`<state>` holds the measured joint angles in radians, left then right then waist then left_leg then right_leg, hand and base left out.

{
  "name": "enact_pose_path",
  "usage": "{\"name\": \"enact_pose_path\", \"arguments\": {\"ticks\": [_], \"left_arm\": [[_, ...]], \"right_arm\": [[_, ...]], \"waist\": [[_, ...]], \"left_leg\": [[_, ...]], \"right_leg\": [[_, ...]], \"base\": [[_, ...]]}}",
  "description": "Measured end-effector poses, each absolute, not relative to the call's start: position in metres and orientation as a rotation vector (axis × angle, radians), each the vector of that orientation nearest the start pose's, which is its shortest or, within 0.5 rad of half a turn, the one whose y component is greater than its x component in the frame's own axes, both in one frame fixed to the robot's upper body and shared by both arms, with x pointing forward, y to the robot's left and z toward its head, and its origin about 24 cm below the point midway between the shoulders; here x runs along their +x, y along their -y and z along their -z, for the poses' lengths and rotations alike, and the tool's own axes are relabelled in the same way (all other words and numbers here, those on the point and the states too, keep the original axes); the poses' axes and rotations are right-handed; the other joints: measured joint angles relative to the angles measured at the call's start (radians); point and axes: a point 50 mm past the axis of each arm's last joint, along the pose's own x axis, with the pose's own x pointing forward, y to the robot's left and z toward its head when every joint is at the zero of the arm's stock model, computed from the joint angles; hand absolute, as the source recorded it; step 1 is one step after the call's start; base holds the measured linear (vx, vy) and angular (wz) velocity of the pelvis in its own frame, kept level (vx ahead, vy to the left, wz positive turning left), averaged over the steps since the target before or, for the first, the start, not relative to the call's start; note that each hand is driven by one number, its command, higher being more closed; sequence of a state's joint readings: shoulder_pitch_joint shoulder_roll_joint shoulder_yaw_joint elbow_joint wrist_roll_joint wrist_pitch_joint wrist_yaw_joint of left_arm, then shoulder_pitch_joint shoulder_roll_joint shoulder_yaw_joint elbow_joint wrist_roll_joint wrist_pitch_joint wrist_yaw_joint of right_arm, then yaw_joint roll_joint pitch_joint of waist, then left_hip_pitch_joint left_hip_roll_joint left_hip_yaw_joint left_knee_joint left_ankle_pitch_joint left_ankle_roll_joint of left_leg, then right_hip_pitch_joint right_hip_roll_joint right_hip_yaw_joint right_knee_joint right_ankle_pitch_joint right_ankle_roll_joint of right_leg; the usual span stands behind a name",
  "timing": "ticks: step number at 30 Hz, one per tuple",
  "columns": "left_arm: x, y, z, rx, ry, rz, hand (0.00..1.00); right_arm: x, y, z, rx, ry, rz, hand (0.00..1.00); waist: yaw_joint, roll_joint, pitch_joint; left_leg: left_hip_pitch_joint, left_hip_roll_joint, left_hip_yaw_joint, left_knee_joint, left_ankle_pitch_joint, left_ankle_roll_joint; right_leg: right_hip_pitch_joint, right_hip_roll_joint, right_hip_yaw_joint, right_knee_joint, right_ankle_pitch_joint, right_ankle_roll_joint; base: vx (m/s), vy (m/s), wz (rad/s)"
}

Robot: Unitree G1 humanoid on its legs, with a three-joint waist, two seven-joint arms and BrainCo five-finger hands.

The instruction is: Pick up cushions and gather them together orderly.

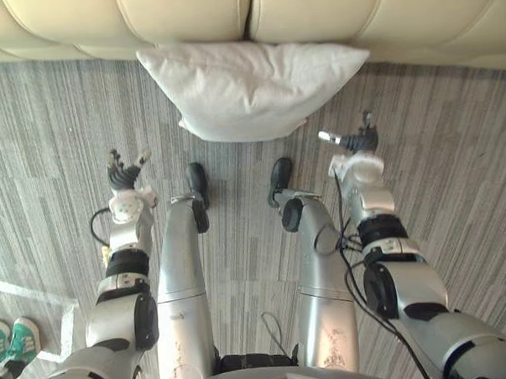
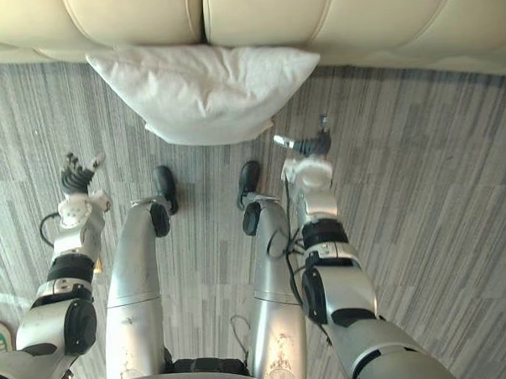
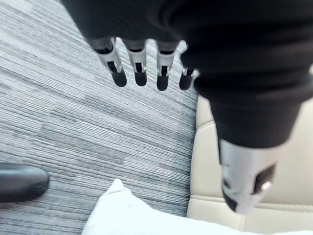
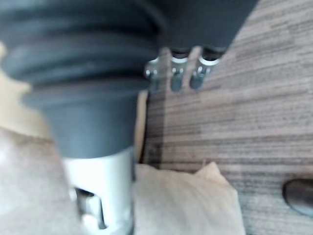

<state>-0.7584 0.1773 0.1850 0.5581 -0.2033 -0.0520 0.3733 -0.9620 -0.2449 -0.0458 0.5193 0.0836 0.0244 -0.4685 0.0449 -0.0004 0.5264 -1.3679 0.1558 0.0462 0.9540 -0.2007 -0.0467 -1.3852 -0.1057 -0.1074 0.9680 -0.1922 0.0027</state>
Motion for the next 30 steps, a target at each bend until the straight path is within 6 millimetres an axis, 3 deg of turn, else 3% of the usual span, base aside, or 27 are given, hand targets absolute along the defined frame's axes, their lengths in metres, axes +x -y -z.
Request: {"name": "enact_pose_path", "arguments": {"ticks": [2, 3, 9, 19, 26, 29, 30], "left_arm": [[0.382, -0.182, -0.174, -0.15, 0.275, -0.365, 0.0], [0.385, -0.172, -0.186, -0.137, 0.306, -0.336, 1.0], [0.391, -0.138, -0.222, -0.122, 0.395, -0.26, 1.0], [0.385, -0.163, -0.24, -0.106, 0.453, -0.376, 1.0], [0.366, -0.156, -0.234, -0.145, 0.511, -0.361, 1.0], [0.353, -0.149, -0.218, -0.165, 0.508, -0.343, 1.0], [0.347, -0.145, -0.203, -0.162, 0.475, -0.332, 1.0]], "right_arm": [[0.389, 0.155, -0.258, -0.049, 0.486, 0.357, 1.0], [0.388, 0.146, -0.266, -0.04, 0.508, 0.354, 1.0], [0.384, 0.123, -0.276, 0.01, 0.542, 0.34, 1.0], [0.369, 0.121, -0.29, 0.098, 0.631, 0.32, 1.0], [0.354, 0.122, -0.255, 0.148, 0.615, 0.271, 1.0], [0.344, 0.124, -0.229, 0.16, 0.573, 0.256, 1.0], [0.339, 0.126, -0.212, 0.159, 0.533, 0.265, 1.0]], "waist": [[-0.002, 0.0, 0.0], [-0.005, 0.0, 0.0], [-0.021, 0.0, -0.001], [-0.028, 0.0, -0.002], [-0.043, 0.0, -0.004], [-0.045, -0.001, -0.006], [-0.042, 0.0, -0.015]], "left_leg": [[-0.019, -0.001, -0.007, -0.003, 0.008, -0.003], [-0.03, -0.002, -0.015, -0.008, 0.015, -0.007], [-0.032, 0.001, -0.02, -0.032, 0.033, -0.021], [-0.006, 0.011, -0.045, -0.076, 0.073, -0.045], [0.158, 0.014, -0.042, -0.159, 0.085, -0.049], [0.28, 0.018, -0.034, -0.207, 0.085, -0.049], [0.349, 0.018, -0.025, -0.233, 0.078, -0.048]], "right_leg": [[-0.018, 0.0, -0.006, 0.002, 0.002, -0.003], [-0.024, -0.001, -0.015, 0.001, 0.005, -0.008], [-0.033, 0.004, -0.022, -0.002, 0.015, -0.023], [-0.002, 0.013, -0.059, -0.039, 0.036, -0.056], [0.164, 0.028, -0.067, -0.129, 0.045, -0.052], [0.285, 0.038, -0.07, -0.18, 0.047, -0.054], [0.348, 0.037, -0.071, -0.201, 0.046, -0.055]], "base": [[-0.03, 0.009, 0.06], [-0.01, 0.007, 0.13], [0.0, 0.0, 0.03], [0.0, -0.005, 0.02], [0.01, -0.006, -0.02], [0.07, -0.033, -0.02], [0.09, -0.035, -0.02]]}}
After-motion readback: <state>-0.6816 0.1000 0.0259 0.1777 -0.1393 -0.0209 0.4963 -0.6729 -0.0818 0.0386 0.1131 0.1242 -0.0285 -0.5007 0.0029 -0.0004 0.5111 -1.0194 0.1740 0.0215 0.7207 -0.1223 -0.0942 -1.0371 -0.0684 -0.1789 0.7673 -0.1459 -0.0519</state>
